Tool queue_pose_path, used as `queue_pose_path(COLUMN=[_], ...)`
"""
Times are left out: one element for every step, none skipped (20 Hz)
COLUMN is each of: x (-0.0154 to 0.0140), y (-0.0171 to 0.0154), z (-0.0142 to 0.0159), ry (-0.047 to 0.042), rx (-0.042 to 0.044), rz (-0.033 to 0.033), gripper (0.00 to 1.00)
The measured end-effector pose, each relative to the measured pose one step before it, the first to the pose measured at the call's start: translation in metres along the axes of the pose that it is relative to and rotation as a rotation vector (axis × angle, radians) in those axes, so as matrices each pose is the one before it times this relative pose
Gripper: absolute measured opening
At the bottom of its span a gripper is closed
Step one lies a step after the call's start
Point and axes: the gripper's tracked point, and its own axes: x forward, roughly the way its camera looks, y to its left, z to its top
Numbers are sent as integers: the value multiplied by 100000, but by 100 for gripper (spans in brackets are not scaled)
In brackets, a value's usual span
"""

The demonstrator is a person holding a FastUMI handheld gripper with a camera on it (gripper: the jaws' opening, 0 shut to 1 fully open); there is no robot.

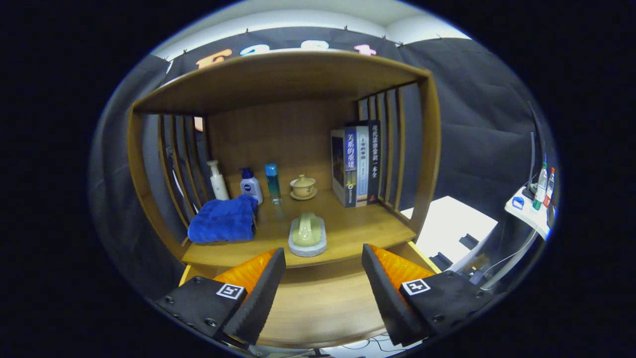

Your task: Pull open the drawer, take out the items inside it, and place them on the countertop above the cabinet.

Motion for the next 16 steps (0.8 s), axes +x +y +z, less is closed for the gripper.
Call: queue_pose_path(x=[-935,-1113,-959,-880,-978,-864,-888,-886,-748,-596,-548,-529,-322,-364,-203,-165], y=[-626,-663,-278,-125,-340,-208,-304,-275,-350,-486,-311,-355,-204,-81,-164,43], z=[-725,-439,-228,-674,-595,-601,-605,-602,-537,-604,-928,-998,-926,-721,-799,-806], ry=[-2246,-2124,-2360,-1432,-1498,-897,-885,-805,-1318,-1021,50,492,346,-191,59,436], rx=[-544,-109,538,292,840,223,-315,-805,-875,-1292,-1622,-1767,-1237,-937,-1356,-1823], rz=[-847,-694,260,716,46,740,-42,236,-594,-430,-469,-231,146,-115,37,900], gripper=[99,99,99,99,99,99,99,99,99,99,99,99,99,99,99,99])
